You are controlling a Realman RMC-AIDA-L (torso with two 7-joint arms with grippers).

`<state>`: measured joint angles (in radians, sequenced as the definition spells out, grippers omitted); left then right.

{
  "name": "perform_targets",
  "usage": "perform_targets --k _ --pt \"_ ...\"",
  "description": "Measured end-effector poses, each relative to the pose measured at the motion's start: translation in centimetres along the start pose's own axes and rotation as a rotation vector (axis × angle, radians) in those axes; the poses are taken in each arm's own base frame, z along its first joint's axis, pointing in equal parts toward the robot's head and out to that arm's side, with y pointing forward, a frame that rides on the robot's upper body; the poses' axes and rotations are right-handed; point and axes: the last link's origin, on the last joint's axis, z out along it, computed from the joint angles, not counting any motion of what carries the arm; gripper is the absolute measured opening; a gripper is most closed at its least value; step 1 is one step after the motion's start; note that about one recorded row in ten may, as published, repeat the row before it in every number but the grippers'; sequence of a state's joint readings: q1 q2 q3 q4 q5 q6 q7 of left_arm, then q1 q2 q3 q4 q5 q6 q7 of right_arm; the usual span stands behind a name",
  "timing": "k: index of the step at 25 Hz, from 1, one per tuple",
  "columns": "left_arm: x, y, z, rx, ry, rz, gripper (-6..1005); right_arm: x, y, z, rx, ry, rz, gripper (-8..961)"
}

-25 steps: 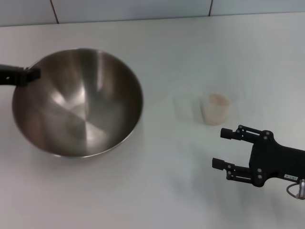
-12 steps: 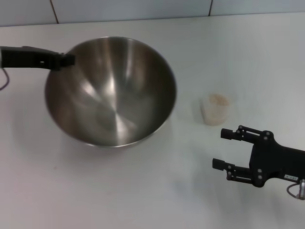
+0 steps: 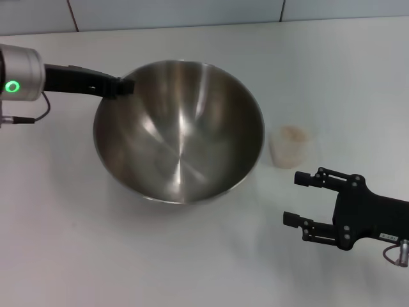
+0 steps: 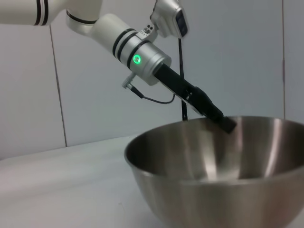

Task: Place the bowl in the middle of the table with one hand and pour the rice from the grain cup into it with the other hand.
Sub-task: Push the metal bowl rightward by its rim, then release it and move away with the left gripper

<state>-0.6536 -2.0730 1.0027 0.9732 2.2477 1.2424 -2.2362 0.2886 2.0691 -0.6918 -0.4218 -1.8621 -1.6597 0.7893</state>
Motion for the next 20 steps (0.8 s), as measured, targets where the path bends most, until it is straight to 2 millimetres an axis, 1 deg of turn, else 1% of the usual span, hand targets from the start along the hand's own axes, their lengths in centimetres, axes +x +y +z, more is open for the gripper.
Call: perform_targets --k 1,6,20 --pt "-0.1 0.0 0.4 0.008 -0.004 0.007 46 0.0 0.0 0.0 0.000 0.000 0.001 763" --pt "-0.2 -0.1 0.9 0.012 -0.010 -0.002 47 0.0 0.0 0.0 0.001 -0.001 0.002 763" --pt "-0.9 -0.5 1.9 0.020 -0.026 -0.017 50 0.0 -0.1 -0.1 0.004 -0.002 0.002 762"
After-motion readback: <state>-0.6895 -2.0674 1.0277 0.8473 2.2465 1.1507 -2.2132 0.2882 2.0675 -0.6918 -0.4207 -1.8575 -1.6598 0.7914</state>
